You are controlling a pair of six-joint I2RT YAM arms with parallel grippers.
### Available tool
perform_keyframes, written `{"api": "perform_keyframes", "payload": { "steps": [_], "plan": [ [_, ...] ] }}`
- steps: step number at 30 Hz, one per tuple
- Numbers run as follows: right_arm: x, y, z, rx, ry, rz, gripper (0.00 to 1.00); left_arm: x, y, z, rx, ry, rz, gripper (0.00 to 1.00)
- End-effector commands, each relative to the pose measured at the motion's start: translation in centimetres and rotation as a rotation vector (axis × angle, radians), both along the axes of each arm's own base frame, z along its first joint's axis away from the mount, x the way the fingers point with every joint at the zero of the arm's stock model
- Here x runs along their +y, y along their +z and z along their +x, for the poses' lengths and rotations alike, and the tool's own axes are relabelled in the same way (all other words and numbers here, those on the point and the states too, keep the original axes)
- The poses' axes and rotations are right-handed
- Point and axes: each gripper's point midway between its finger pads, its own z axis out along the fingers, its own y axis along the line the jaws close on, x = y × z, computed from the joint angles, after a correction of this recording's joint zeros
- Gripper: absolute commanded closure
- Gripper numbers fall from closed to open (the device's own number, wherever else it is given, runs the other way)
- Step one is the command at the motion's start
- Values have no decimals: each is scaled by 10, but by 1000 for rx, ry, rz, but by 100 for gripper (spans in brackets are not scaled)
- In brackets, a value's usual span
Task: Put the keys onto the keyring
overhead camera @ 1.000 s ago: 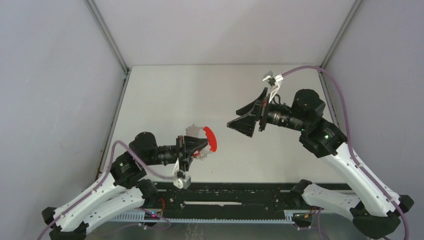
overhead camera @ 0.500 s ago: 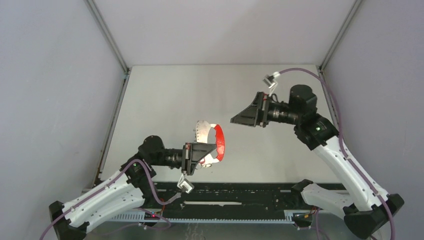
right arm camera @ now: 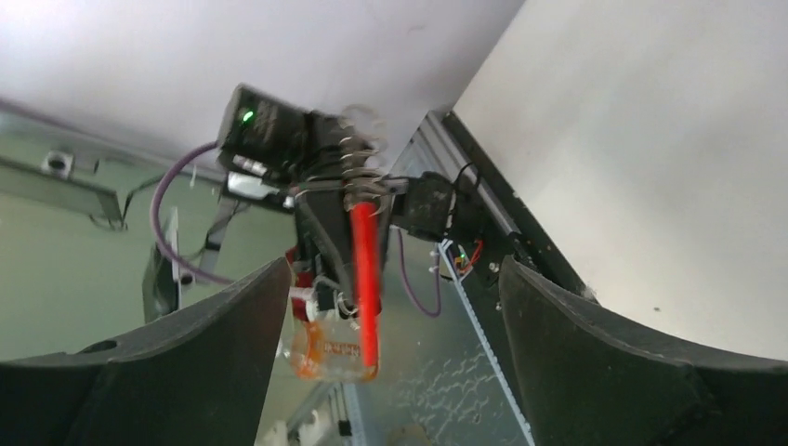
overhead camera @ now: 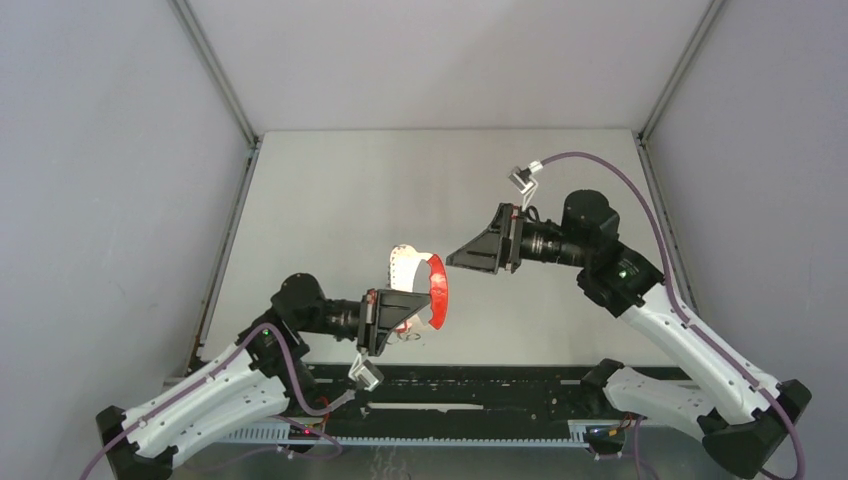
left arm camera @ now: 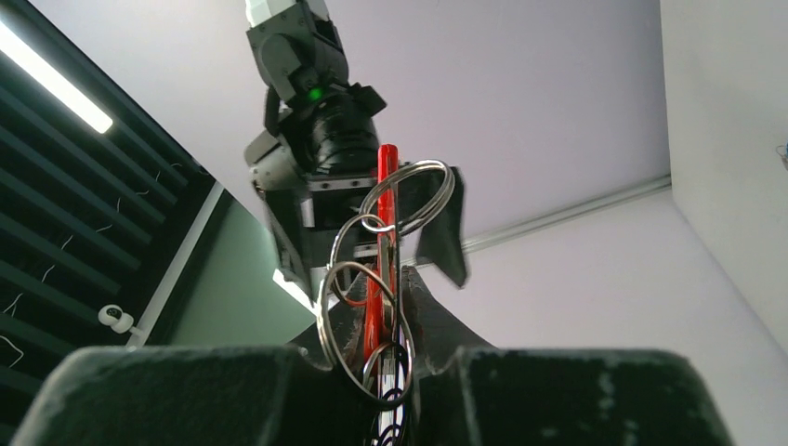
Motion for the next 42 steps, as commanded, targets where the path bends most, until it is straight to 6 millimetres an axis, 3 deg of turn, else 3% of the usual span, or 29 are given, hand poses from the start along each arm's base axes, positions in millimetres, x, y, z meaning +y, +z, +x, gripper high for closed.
{"api": "perform_keyframes", "payload": {
  "steps": [1, 3, 8, 16, 18, 23, 25, 27, 28, 29, 30, 31, 35, 38, 42],
  "plan": [
    [6, 48, -15, -242, 44, 37, 8, 4, 24, -12, -239, -21, -63, 100],
    [12, 49, -17, -246, 80, 49, 10, 3, 23, -11, -237, -16, -59, 100],
    [32, 42, -24, -212, 202, 66, 31, 3, 25, -8, -243, -4, -58, 100],
    [52, 28, -30, -199, 266, 34, 41, 3, 25, -8, -283, -1, -44, 100],
    [57, 27, -35, -205, 297, 36, 58, 3, 26, -8, -290, 2, -44, 100],
    [64, 20, -52, -209, 398, 36, 89, 2, 24, -4, -289, 22, -35, 100],
    [65, 15, -54, -205, 412, 25, 99, 1, 24, -1, -293, 31, -30, 100],
    [65, 18, -53, -229, 411, 33, 100, 0, 23, 2, -293, 41, -24, 99],
    [62, 24, -53, -257, 400, 44, 100, -1, 14, 5, -268, 49, 9, 89],
    [58, 28, -48, -286, 375, 46, 100, -2, 8, 10, -250, 63, 31, 62],
    [53, 30, -40, -312, 333, 38, 100, -2, 3, 15, -213, 85, 49, 22],
    [46, 31, -28, -337, 273, 20, 100, -1, -4, 22, -150, 119, 70, 3],
    [13, 26, 1, -501, 101, -82, 100, 10, -17, 35, 97, 206, 107, 0],
    [-6, 24, -2, -673, 39, -101, 100, 22, -15, 27, 269, 213, 126, 0],
    [-18, 6, -11, -824, 26, -149, 100, 38, -16, 17, 456, 239, 157, 0]
  ]
}}
